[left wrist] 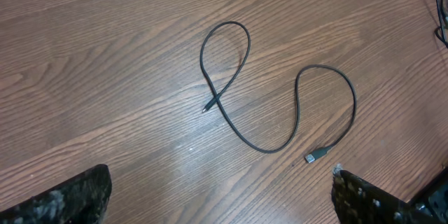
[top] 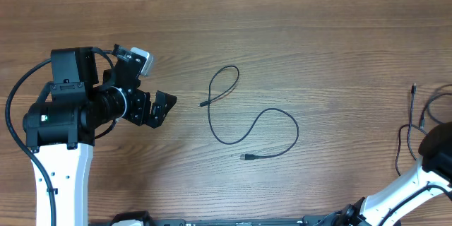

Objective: Untangle cables
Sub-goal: 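Drag the grasped cable with the right gripper to the right edge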

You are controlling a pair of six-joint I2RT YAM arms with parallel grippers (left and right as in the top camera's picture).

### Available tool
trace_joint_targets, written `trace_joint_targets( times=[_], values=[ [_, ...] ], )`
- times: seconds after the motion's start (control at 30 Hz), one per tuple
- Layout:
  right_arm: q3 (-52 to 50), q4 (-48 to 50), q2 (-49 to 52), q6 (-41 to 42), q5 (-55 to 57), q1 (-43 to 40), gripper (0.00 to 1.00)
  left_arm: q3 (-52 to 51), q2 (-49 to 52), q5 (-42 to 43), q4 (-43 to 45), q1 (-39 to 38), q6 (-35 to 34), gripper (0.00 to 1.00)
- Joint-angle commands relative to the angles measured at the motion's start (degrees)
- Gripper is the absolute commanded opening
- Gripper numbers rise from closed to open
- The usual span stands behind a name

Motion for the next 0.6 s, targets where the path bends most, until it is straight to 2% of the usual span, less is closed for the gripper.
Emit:
trace_joint_targets(
  times=[0.0,0.03,0.07,0.13,0.23,0.4,0.57],
  values=[
    [-1.27,0.17,-0.02,0.37,-3.02,-0.15,0.62,0.92,0.17,0.07,0.07,0.26,0.68,1.00],
    [-1.27,0.22,-0.02,0.35,-4.70,-0.15,0.75,0.92,0.17,0.07,0.04,0.26,0.68,1.00],
    [-1.27,0.35,-0.02,-0.15,-7.54,-0.15,0.82,0.92,0.17,0.07,0.07,0.26,0.68,1.00],
    [-1.27,0.35,-0.02,-2.34,-13.55,-0.15,0.90,0.92,0.17,0.07,0.07,0.26,0.68,1.00],
    [-1.36,-0.81,-0.02,-8.07,-28.59,0.33,0.99,0.92,0.17,0.04,0.04,0.26,0.68,1.00],
    [-1.44,-4.87,-0.02,-8.07,-36.68,2.95,1.00,0.92,0.17,0.07,0.04,0.26,0.68,1.00],
    [-5.73,-4.48,-0.02,-8.66,-37.03,10.62,1.00,0.92,0.17,0.07,0.04,0.26,0.68,1.00]
  ],
)
